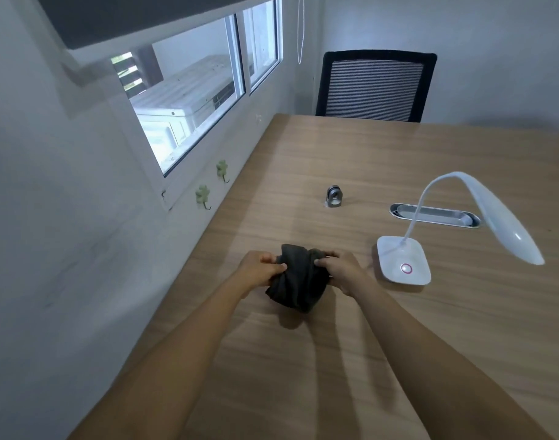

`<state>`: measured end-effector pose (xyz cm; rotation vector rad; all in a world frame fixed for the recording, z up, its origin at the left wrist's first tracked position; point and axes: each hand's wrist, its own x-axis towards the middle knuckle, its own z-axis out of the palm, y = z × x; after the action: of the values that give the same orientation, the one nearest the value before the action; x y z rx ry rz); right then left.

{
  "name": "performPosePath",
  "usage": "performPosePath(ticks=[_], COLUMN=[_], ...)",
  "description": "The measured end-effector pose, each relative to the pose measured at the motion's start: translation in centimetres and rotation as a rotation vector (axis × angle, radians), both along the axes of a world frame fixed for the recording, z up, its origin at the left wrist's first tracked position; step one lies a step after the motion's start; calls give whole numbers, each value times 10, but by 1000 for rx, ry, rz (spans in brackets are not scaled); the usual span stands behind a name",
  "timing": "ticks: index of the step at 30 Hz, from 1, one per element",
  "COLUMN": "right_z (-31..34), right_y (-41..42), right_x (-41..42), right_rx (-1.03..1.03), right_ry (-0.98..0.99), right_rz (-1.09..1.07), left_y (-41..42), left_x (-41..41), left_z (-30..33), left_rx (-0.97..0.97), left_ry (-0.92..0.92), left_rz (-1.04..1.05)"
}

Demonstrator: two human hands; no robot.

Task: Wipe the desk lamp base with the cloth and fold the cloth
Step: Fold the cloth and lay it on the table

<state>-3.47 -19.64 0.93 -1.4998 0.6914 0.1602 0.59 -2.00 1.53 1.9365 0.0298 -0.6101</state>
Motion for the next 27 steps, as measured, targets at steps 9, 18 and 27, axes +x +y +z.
performPosePath(ticks=[9,18,27], right_z=[-26,-47,-46], right_y=[7,54,18], right_x=[-24,-60,-84], right_rx=[-516,-991,-628], right_ry=[-120,-185,-34], right_rz=[-6,428,-83], left_y=[17,23,13], left_x=[2,-7,-12], left_z=[-42,-40,-30], left_rx=[352,510,575], left_ry=[-49,-134,-188], left_rz=[-56,-114,-166])
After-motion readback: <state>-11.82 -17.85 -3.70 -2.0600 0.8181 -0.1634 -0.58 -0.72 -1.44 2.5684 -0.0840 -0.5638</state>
